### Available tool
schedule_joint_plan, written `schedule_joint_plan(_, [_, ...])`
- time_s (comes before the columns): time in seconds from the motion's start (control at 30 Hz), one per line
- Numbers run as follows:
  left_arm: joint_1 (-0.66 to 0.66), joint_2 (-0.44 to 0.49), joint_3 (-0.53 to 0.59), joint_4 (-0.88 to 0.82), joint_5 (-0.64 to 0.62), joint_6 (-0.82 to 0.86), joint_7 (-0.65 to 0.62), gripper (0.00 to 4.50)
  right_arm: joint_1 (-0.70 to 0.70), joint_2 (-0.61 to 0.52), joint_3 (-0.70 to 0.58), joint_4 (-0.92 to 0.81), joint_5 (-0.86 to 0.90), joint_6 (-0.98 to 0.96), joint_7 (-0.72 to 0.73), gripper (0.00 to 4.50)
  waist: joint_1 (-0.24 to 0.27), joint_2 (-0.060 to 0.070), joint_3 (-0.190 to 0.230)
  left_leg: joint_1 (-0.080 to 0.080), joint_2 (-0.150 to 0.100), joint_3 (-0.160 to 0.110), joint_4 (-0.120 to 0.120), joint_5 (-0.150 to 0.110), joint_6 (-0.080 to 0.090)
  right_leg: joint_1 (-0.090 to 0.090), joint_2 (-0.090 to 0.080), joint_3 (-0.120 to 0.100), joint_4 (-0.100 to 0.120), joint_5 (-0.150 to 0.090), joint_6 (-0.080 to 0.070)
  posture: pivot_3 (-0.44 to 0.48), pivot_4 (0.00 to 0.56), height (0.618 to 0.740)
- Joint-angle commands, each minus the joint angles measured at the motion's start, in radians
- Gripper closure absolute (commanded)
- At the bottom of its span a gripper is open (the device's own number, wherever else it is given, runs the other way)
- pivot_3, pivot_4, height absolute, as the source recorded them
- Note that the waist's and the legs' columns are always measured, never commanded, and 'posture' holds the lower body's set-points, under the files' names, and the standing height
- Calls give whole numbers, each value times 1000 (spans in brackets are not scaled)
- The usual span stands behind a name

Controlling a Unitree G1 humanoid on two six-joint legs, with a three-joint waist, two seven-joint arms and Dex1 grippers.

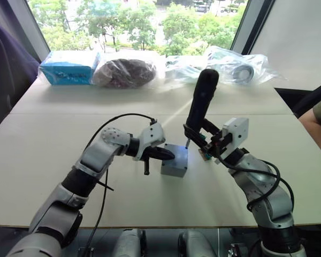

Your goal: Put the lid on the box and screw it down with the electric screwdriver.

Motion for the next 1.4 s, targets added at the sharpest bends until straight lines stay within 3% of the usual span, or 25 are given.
schedule_joint_plan(0.03, [12, 7, -10, -7, 15, 8, 3, 4500, 48, -14, 17, 76, -18, 59, 3, 2755, 0, 0, 0, 0, 0, 0, 0, 0, 0, 0, 0, 0, 0, 0, 0, 0, 150, 740])
schedule_joint_plan(0.23, [18, -1, -14, -12, 13, 11, 8, 4500, -19, -22, -41, 20, 38, 101, -8, 2755, 0, 0, 0, 0, 0, 0, 0, 0, 0, 0, -1, 0, 0, 0, -1, 0, 150, 740])
schedule_joint_plan(0.4, [26, -14, -15, -9, 18, -9, 19, 4500, -247, -69, -213, -41, 244, 246, -69, 2755, 2, 6, 4, -2, -1, 0, -1, 0, 0, -2, -4, 0, 0, 0, -1, 0, 150, 740])
schedule_joint_plan(0.53, [11, -49, 58, -28, -43, 49, 57, 4500, -413, -196, -330, -11, 386, 544, -196, 2755, 1, 7, 5, -13, -3, -1, 0, 0, 0, -12, -10, -2, 1, 1, 2, 0, 150, 740])
schedule_joint_plan(0.67, [-43, -53, 129, -65, -93, 204, 122, 4500, -482, -341, -393, 44, 475, 786, -222, 2755, -2, 8, 5, -17, -4, -1, 1, 0, 0, -15, -10, -3, 0, 1, 2, 0, 150, 740])
schedule_joint_plan(0.77, [-73, -69, 198, -106, -100, 203, 203, 4500, -517, -432, -440, 142, 496, 1021, -258, 2755, -1, 9, 7, -17, -4, -1, 0, 0, 1, -15, -9, -3, 0, 1, 2, 0, 150, 740])
schedule_joint_plan(0.9, [-103, -76, 232, -157, -150, 219, 205, 4500, -480, -552, -418, 254, 457, 1199, -226, 2755, 1, 9, 7, -19, -5, -1, 0, -1, 2, -16, -10, -3, 0, 1, 2, 0, 150, 740])
schedule_joint_plan(1.1, [-77, -28, 151, -197, -157, 154, 89, 4500, -448, -652, -323, 455, 486, 1249, -182, 2755, -8, 11, 8, -19, -6, 1, 0, -2, 3, -17, -8, -2, -1, 2, 2, 0, 150, 740])
schedule_joint_plan(1.4, [-71, 27, 41, -131, -69, 33, 16, 4500, -502, -655, -172, 663, 451, 1249, -130, 2755, -6, 12, 9, -19, -6, 2, 0, -2, 4, -18, -6, 0, 0, 1, 3, 0, 150, 740])
